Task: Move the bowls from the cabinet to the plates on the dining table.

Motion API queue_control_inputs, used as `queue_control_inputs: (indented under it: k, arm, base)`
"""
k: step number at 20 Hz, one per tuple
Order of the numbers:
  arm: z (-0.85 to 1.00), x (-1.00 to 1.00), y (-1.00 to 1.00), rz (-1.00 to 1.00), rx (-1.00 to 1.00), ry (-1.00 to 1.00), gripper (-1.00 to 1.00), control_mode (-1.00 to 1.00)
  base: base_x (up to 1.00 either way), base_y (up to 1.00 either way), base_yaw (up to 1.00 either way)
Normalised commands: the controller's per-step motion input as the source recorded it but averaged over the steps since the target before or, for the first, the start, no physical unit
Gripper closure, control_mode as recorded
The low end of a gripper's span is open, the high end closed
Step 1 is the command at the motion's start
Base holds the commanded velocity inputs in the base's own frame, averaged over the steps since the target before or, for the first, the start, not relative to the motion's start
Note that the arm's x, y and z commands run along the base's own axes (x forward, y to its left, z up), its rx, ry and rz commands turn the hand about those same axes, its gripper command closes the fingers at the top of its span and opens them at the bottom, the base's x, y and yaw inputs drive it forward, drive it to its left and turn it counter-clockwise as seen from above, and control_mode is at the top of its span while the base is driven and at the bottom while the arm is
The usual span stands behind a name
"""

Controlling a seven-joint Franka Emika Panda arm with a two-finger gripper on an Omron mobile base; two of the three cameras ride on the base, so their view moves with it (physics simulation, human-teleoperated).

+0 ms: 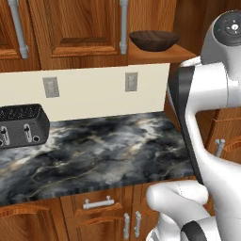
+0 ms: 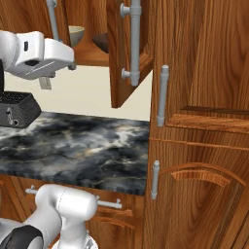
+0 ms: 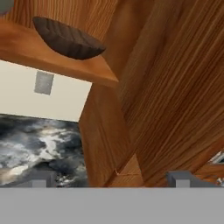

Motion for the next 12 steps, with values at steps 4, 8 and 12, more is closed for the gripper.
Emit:
queue_control_inputs:
  k: [4, 8, 12]
  arm:
    - [0.26, 0.06, 0.21, 0.00, 0.32, -0.13, -1.00, -1.00]
    - [0.20, 0.02, 0.29, 0.00, 0.28, -0.15, -1.00, -1.00]
    - [0.01, 0.00, 0.44, 0.01, 0.16, -0.14, -1.00, -1.00]
  base:
    - [0.00, 0.00, 0.00]
    - [0.00, 0.00, 0.00]
    - [0.00, 0.00, 0.00]
